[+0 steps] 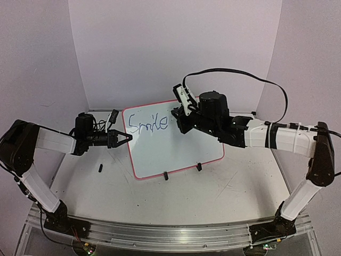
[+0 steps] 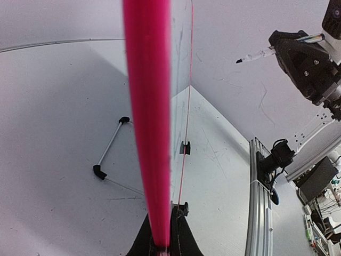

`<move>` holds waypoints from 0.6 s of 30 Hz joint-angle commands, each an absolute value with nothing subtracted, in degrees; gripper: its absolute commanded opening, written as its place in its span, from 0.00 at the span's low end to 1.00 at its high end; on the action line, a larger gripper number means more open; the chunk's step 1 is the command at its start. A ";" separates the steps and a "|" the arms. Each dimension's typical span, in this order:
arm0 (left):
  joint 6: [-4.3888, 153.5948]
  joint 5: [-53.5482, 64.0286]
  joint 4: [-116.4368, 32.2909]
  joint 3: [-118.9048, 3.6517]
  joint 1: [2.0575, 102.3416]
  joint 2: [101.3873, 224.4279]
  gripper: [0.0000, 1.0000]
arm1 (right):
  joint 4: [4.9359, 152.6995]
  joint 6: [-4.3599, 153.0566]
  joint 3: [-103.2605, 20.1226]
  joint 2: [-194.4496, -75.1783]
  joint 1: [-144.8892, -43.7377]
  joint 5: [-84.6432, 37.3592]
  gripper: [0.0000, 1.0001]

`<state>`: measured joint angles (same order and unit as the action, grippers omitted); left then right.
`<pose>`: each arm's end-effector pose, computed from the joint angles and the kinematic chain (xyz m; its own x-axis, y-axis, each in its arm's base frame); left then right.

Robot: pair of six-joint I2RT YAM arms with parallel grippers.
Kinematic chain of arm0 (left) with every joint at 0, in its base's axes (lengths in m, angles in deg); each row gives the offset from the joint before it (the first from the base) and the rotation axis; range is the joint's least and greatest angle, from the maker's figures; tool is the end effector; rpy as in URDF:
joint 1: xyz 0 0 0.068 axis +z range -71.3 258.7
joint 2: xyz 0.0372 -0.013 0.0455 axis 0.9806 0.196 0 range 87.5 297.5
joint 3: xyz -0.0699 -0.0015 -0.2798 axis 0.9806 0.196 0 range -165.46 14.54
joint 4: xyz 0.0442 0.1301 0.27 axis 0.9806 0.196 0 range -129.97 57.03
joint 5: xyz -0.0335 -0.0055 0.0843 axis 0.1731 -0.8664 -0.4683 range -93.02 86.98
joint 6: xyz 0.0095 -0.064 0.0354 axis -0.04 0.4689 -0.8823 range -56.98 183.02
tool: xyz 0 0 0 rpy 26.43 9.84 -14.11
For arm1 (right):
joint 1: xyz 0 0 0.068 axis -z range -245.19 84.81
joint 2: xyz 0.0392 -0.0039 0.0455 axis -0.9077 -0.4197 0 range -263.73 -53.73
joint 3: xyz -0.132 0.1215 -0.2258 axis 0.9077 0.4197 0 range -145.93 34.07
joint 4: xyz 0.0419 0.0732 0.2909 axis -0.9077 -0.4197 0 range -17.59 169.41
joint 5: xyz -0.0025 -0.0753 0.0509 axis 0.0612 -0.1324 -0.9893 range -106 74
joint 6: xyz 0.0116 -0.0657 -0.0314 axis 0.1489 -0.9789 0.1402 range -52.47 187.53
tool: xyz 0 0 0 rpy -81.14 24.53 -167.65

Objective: Write a sentence on the whiteboard

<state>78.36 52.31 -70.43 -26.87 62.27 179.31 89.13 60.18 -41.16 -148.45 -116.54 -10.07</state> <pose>0.3326 -0.1509 0.1719 -0.5540 0.0064 -0.8325 0.7839 0.3407 -0.5191 0.2977 0.3620 0.3299 -0.0139 -0.2213 -0.9751 -0.7210 0.6779 -0.1436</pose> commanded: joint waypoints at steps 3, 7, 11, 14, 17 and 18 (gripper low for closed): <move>72.49 42.81 -61.82 -28.32 62.05 182.08 0.00 | 92.71 59.64 -40.05 -147.24 -115.09 -12.56 0.00; 71.57 40.44 -61.84 -27.77 61.06 182.34 0.00 | 93.12 58.92 -39.95 -147.64 -115.12 -12.81 0.00; 71.14 40.51 -61.72 -27.15 60.94 180.98 0.00 | 92.70 59.26 -41.42 -149.51 -115.16 -14.11 0.00; 71.04 40.55 -61.68 -27.27 60.94 180.41 0.00 | 92.01 59.74 -42.50 -150.69 -115.27 -14.91 0.00; 71.11 40.75 -61.52 -27.73 60.91 180.33 0.00 | 91.94 60.14 -42.46 -150.74 -115.33 -15.02 0.00; 71.03 40.75 -61.51 -27.73 60.94 180.26 0.00 | 91.56 60.23 -42.90 -150.99 -115.32 -15.03 0.00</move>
<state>76.32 51.79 -67.30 -27.87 61.86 179.27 90.48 59.85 -40.43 -149.98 -115.10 -14.15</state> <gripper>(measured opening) 0.061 0.099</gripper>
